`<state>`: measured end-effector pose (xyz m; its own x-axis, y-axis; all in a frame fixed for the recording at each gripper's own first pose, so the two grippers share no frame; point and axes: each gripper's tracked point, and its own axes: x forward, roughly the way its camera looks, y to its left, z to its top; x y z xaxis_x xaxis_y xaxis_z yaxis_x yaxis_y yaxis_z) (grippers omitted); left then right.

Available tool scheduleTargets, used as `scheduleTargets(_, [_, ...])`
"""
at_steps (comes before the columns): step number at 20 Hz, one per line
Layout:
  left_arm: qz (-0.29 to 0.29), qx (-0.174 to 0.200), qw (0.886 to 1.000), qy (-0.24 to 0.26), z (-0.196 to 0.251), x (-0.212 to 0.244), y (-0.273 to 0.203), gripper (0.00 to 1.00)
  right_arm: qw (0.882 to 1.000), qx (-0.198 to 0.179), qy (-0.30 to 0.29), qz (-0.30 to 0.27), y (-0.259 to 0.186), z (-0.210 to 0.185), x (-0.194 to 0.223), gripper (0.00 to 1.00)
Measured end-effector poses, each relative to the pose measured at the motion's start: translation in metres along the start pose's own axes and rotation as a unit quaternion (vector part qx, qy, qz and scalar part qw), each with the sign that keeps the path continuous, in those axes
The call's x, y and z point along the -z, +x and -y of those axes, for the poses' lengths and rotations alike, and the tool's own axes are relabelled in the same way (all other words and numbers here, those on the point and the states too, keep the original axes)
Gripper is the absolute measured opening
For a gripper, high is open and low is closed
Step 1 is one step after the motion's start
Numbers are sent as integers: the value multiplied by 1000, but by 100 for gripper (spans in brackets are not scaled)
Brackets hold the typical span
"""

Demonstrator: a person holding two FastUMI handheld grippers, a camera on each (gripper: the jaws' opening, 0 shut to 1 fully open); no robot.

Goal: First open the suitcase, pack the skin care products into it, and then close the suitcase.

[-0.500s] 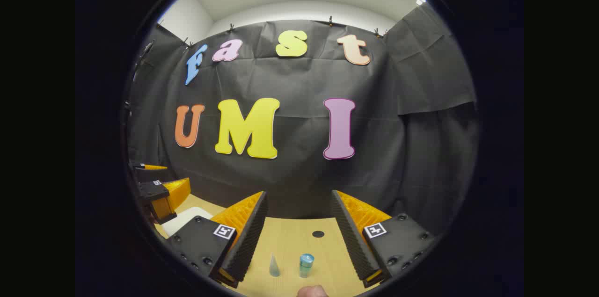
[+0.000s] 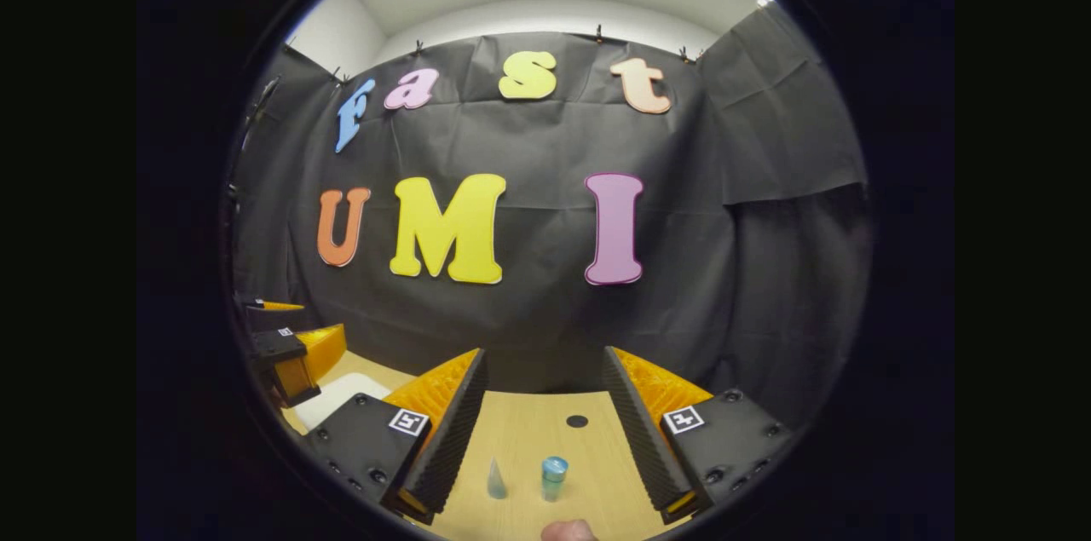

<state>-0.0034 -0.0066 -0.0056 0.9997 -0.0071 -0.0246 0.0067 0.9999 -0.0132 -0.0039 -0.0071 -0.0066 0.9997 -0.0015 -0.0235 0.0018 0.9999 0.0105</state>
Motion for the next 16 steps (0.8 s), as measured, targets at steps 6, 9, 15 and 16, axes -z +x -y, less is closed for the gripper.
scheduleTargets(6, [-6, -2, 1000, 0, 3, 5, -4, 99, 1000, 5, -5, -5, -2, 6, 5, 81])
scheduleTargets(9, [-11, 2, 1000, 7, 8, 12, -2, 99, 1000, 10, -1, -11, -3, 12, 11, 81])
scheduleTargets(15, [-53, 30, 994, 85, 23, 59, 11, 99, 999, 25, -22, -36, -4, 36, 34, 80])
scheduleTargets(16, [-60, 34, 991, 113, 27, 69, 13, 99, 998, 27, -28, -41, -4, 40, 38, 81])
